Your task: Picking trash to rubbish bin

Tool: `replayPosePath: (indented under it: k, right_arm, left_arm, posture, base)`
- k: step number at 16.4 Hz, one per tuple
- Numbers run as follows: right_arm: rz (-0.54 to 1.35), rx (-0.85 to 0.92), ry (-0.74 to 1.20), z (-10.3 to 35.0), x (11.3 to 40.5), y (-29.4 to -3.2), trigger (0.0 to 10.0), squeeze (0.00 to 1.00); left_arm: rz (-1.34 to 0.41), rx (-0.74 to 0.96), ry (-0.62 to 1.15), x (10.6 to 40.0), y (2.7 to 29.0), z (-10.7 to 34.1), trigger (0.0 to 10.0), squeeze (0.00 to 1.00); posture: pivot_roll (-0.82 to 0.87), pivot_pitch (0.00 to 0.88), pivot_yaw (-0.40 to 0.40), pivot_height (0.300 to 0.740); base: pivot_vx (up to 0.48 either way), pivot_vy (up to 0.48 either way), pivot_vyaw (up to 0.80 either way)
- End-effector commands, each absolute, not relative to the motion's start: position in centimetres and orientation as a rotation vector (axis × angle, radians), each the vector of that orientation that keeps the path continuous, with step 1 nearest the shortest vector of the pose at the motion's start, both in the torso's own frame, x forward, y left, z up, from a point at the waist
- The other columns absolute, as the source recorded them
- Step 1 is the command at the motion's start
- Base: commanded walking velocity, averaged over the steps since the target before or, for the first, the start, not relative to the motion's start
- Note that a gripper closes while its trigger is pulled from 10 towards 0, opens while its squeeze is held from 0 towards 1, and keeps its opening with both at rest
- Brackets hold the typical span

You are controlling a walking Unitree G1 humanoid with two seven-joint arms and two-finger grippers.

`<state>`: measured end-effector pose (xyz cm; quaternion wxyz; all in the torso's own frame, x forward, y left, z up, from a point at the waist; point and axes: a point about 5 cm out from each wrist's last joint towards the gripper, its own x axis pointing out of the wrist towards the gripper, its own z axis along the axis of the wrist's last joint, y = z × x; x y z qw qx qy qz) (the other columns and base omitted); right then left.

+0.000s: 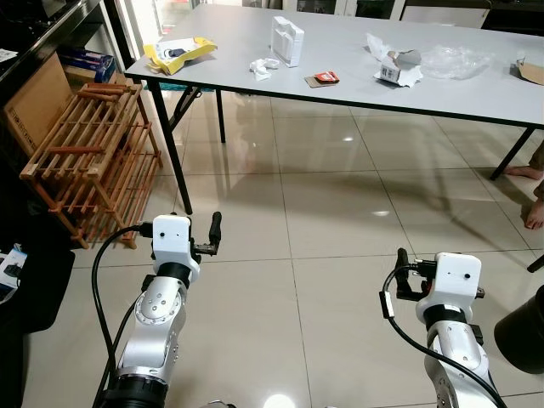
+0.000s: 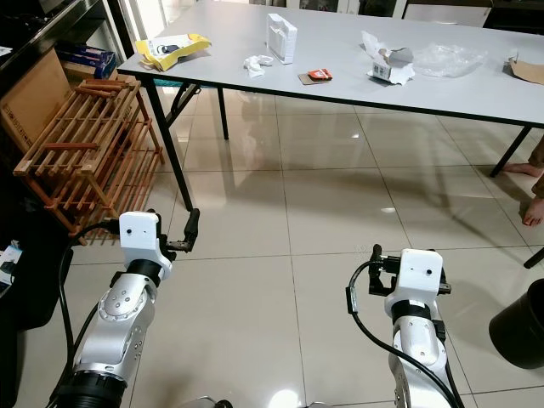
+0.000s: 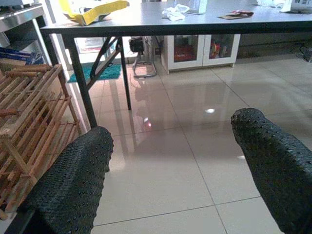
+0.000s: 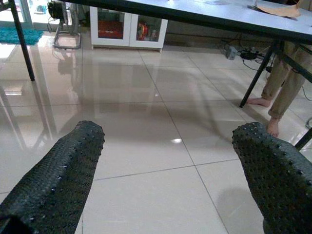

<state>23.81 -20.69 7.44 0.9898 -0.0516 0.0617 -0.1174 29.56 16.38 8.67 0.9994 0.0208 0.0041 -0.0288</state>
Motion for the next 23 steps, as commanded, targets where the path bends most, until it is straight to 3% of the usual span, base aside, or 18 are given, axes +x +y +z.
replayPosePath:
  k: [1, 8, 13, 21, 23]
  right_arm:
    - [-0.254, -0.107, 0.134, 7.2, 23.6, -21.1, 10.0, 0.00]
    - [-0.249, -0.097, 0.111, 7.9, 24.1, -20.6, 10.0, 0.00]
    - [-0.269, -0.149, 0.053, 9.6, 25.1, -21.1, 10.0, 0.00]
    - [-0.228, -0.109, 0.063, 9.3, 25.0, -20.3, 10.0, 0.00]
    - [-0.174, -0.182, 0.066, 9.2, 24.9, -19.8, 10.0, 0.00]
  left_arm:
    - [-0.064, 0.045, 0.014, 29.6, 16.2, 8.5, 10.0, 0.00]
    - [-0.038, 0.051, -0.012, 29.7, 16.6, 9.0, 10.0, 0.00]
    - [0.063, 0.056, -0.097, 30.8, 18.6, 11.1, 10.0, 0.00]
    - [0.054, 0.025, -0.025, 30.7, 18.0, 9.7, 10.0, 0.00]
    - [0.040, 0.025, -0.012, 30.7, 17.8, 9.5, 10.0, 0.00]
  posture:
    - [-0.08, 0.080, 0.007, 0.740]
    - [-0.08, 0.080, 0.009, 0.740]
    - [-0.08, 0.080, 0.008, 0.740]
    - [-0.08, 0.076, 0.002, 0.740]
    - [-0.08, 0.077, 0.002, 0.740]
  base:
    - [0.000, 0.000, 0.00]
    - [0.000, 0.000, 0.00]
    - [0.000, 0.000, 0.00]
    - [0.000, 0.000, 0.00]
    - [0.000, 0.353, 0.00]
